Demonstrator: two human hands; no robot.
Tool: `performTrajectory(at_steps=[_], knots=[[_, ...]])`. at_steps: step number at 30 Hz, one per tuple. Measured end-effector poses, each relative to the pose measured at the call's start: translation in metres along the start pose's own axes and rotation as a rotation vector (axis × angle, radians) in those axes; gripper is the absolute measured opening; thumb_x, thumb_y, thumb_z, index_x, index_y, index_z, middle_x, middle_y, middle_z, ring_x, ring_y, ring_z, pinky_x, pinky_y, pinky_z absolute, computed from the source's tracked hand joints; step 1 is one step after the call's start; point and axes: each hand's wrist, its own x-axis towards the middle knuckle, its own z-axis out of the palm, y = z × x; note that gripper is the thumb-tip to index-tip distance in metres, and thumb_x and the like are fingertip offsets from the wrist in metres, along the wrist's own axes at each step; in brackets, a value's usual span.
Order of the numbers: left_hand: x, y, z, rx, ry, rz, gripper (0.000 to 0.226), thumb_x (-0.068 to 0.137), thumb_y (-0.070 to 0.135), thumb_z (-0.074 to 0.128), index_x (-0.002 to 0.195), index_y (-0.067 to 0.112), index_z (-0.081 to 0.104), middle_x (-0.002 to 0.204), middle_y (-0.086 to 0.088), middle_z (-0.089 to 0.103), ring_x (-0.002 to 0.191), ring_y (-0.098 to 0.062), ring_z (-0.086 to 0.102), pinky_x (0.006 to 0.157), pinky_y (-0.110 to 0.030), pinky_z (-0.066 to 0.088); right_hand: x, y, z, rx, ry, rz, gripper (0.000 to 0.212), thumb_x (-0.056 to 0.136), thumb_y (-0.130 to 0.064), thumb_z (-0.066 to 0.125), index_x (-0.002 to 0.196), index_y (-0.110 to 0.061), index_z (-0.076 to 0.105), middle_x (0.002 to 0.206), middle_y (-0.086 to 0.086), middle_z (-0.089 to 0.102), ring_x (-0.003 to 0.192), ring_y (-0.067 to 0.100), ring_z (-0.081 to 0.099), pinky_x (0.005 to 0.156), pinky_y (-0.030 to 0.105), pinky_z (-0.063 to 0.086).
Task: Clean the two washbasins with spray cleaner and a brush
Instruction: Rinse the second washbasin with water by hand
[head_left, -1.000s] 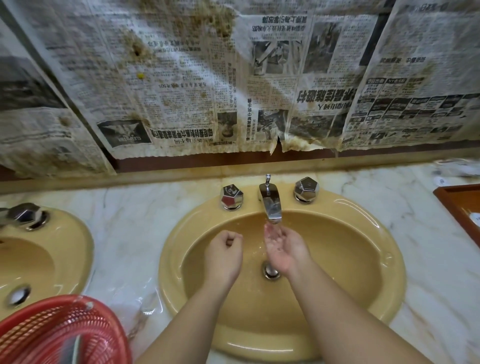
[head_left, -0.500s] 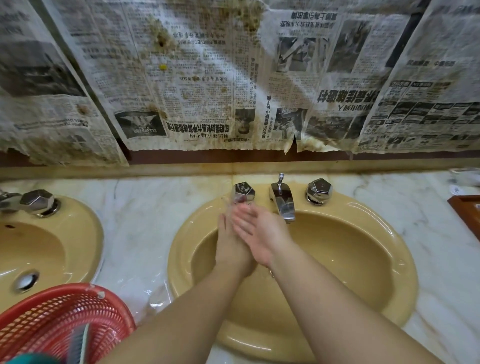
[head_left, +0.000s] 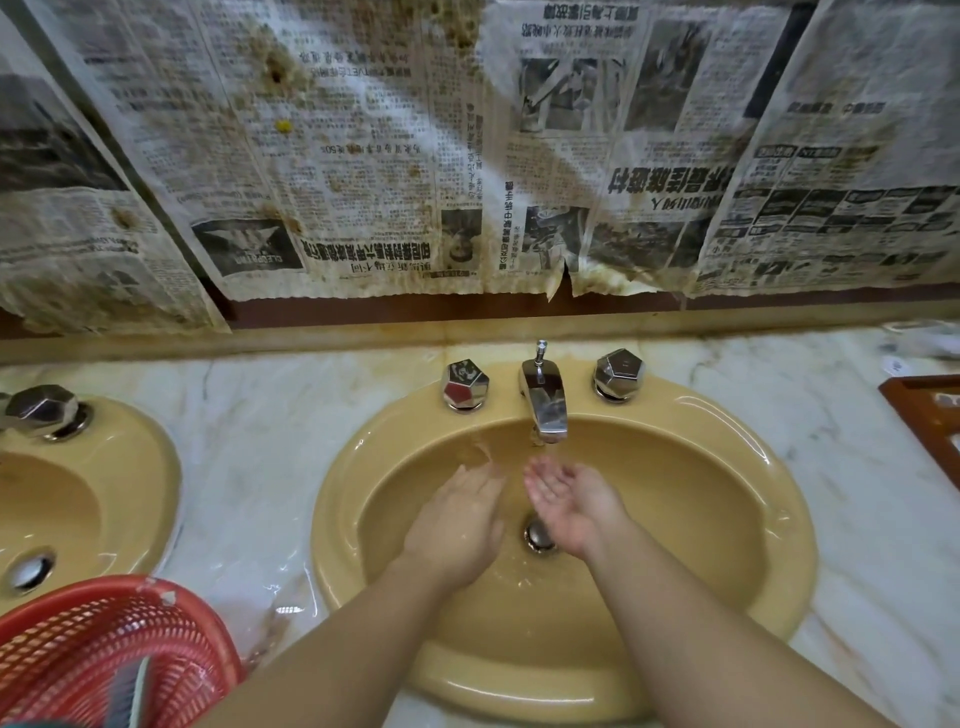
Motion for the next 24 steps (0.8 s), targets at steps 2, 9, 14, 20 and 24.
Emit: performTrajectory(at_steps=[2, 9, 14, 20, 24], knots=[[0.002, -0.003, 0.002, 0.059, -0.121, -0.029, 0.045, 0.094, 0.030, 0.046, 0.139, 0.024, 0.052, 0.139, 0.001, 0.053, 0.135, -0.021, 0.045, 0.108, -0.042, 0.045, 0.006, 0.000, 0.002, 0.040, 0.022, 0.004, 0.032, 0.108, -0.014, 0.040, 0.129, 0.005, 0.056, 0.114, 0.019, 0.068, 0.110, 0.028, 0.066, 0.100, 0.038, 0.052], [0.016, -0.019, -0.002, 0.474, -0.210, 0.119, 0.045, 0.099, 0.019, 0.045, 0.142, 0.008, 0.052, 0.150, -0.011, 0.045, 0.150, -0.025, 0.027, 0.128, -0.038, 0.002, 0.012, 0.008, 0.019, 0.084, 0.005, -0.004, 0.041, 0.106, -0.004, 0.028, 0.142, 0.000, 0.047, 0.143, 0.025, 0.054, 0.132, 0.038, 0.056, 0.108, 0.046, 0.048], [0.013, -0.022, 0.006, 0.150, -0.237, -0.069, 0.034, 0.097, 0.019, 0.045, 0.128, 0.017, 0.058, 0.135, -0.003, 0.053, 0.130, -0.024, 0.047, 0.107, -0.036, 0.041, 0.011, 0.007, -0.006, -0.023, 0.190, -0.006, 0.038, 0.102, -0.016, 0.036, 0.122, 0.003, 0.063, 0.091, 0.015, 0.072, 0.078, 0.028, 0.070, 0.069, 0.030, 0.054], [0.034, 0.040, 0.038, -1.513, 0.016, -1.006, 0.017, 0.096, 0.019, 0.049, 0.097, 0.009, 0.063, 0.096, -0.013, 0.063, 0.092, -0.023, 0.061, 0.083, -0.032, 0.052, 0.015, 0.013, -0.029, -0.095, 0.228, -0.025, 0.051, 0.109, -0.030, 0.032, 0.145, 0.002, 0.048, 0.153, 0.017, 0.048, 0.145, 0.028, 0.042, 0.119, 0.043, 0.032], [0.047, 0.082, 0.039, -1.897, 0.183, -1.170, 0.032, 0.108, 0.019, 0.038, 0.114, -0.003, 0.060, 0.110, -0.019, 0.065, 0.113, -0.029, 0.060, 0.110, -0.037, 0.044, 0.015, 0.021, -0.019, -0.036, 0.233, -0.047, 0.048, 0.109, -0.029, 0.036, 0.142, 0.002, 0.052, 0.150, 0.018, 0.051, 0.137, 0.029, 0.050, 0.114, 0.037, 0.038]])
